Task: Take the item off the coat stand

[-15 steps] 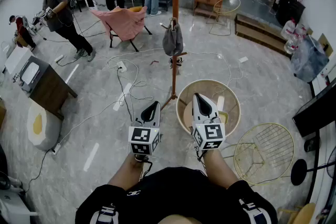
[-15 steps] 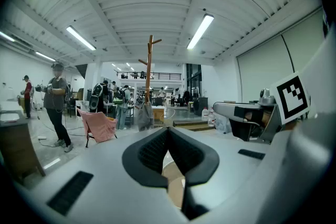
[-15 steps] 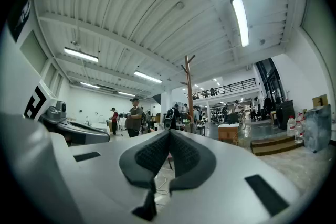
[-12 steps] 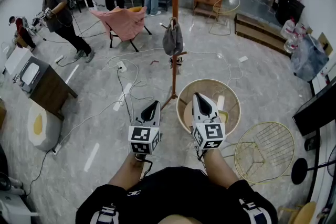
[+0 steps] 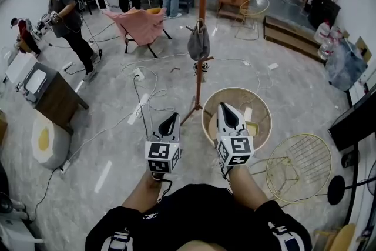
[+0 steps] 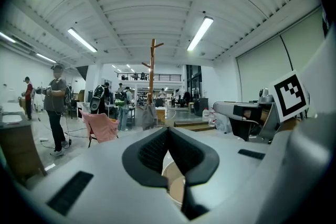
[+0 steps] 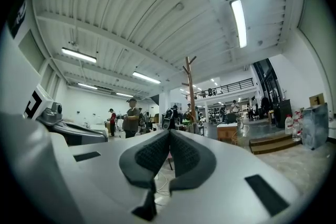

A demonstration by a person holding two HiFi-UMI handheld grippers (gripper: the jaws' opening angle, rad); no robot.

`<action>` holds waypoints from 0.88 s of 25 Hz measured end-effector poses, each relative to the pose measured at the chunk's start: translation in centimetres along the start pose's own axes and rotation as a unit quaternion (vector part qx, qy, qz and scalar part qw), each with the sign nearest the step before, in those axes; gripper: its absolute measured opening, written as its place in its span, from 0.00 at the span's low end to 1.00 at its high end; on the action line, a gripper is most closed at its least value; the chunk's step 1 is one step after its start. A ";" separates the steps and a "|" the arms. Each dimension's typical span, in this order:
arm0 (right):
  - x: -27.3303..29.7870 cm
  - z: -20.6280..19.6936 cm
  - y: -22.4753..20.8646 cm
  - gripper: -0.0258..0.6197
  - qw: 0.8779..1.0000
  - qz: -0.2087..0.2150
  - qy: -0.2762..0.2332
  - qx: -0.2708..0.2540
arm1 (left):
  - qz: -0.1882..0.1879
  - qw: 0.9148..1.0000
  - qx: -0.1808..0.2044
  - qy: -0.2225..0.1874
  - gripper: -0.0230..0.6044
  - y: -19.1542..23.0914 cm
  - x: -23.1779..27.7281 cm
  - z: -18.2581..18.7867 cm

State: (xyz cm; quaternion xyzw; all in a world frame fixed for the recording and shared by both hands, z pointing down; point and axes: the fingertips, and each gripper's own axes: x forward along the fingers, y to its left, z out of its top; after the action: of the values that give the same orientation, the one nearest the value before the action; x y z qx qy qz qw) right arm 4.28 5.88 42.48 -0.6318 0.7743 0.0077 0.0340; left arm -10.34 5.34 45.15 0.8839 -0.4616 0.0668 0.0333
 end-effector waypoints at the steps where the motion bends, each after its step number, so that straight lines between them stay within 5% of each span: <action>1: -0.1 0.1 0.5 0.06 1.000 -0.002 0.000 0.000 | 0.000 1.000 0.000 0.000 0.06 0.4 -0.5 0.0; 13: -0.7 -2.2 4.1 0.06 1.000 -0.017 0.001 -0.006 | -0.003 1.000 -0.009 -0.004 0.06 4.0 -3.0 -2.8; 22: 6.8 -2.6 0.2 0.06 1.000 -0.019 -0.008 -0.005 | -0.008 1.000 0.013 -0.008 0.06 6.1 3.8 -2.5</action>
State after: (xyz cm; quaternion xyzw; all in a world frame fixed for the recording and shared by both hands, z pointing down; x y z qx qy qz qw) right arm 2.57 -0.90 44.68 -0.6464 0.7619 0.0164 0.0370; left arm -13.41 -0.97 48.13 0.8884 -0.4539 0.0658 0.0184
